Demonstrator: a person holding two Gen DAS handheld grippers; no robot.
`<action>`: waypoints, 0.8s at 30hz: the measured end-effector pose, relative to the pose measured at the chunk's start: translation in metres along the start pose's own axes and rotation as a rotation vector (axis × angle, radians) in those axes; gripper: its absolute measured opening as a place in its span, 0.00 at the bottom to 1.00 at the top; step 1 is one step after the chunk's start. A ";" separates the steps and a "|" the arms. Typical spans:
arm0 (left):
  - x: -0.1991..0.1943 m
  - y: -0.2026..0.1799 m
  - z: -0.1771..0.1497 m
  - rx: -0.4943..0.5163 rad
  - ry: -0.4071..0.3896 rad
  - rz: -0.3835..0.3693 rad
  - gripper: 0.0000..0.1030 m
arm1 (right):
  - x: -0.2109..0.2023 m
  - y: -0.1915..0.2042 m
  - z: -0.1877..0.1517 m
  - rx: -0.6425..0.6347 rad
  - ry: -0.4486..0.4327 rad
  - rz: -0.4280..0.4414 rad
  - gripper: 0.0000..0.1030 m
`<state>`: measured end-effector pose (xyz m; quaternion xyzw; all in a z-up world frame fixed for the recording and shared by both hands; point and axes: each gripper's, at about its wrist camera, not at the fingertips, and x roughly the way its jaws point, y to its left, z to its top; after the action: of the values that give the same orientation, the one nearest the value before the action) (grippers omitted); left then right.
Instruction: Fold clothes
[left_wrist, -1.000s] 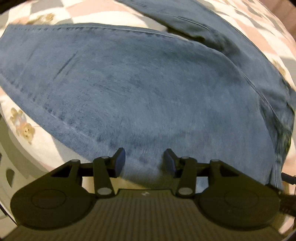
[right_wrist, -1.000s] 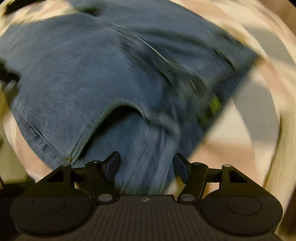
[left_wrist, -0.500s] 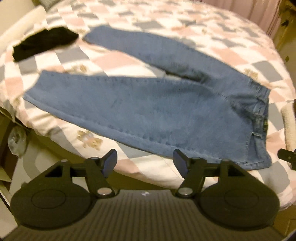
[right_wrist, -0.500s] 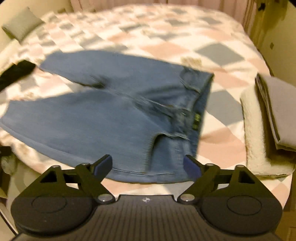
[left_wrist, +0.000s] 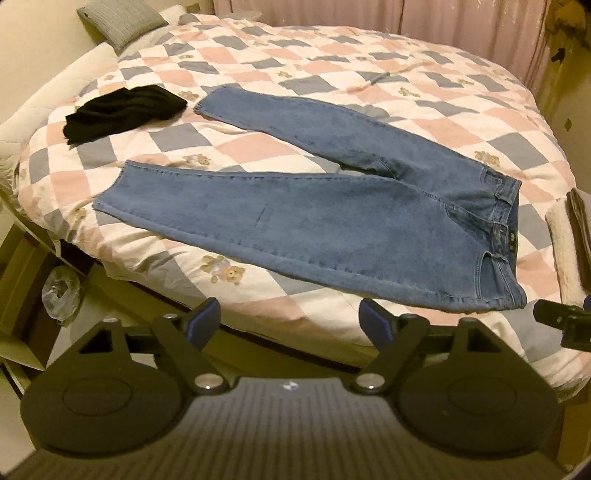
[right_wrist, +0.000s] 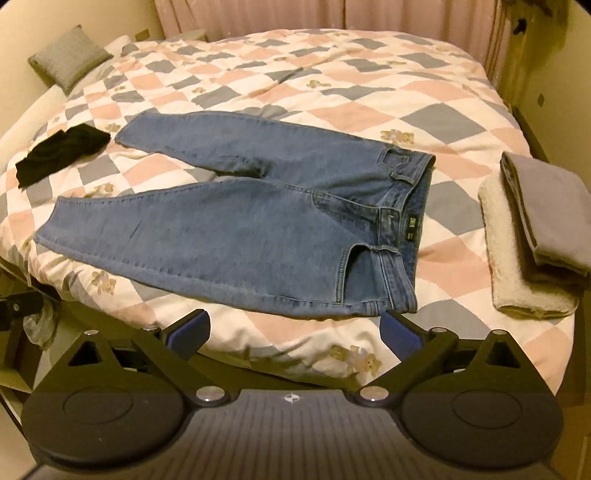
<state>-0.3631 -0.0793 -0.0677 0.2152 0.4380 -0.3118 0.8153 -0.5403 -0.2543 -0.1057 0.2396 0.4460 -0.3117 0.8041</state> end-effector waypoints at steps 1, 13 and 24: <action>-0.003 0.001 0.000 -0.002 -0.007 0.005 0.80 | -0.002 0.002 0.000 -0.008 -0.006 -0.001 0.98; -0.019 -0.011 0.003 -0.026 -0.020 0.076 0.86 | -0.020 -0.020 -0.001 -0.064 -0.025 -0.008 0.98; -0.033 -0.034 -0.018 -0.060 -0.004 0.090 0.89 | -0.030 -0.048 -0.006 -0.124 -0.005 -0.018 0.99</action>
<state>-0.4115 -0.0817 -0.0520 0.2095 0.4354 -0.2621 0.8354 -0.5904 -0.2751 -0.0873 0.1846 0.4645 -0.2915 0.8156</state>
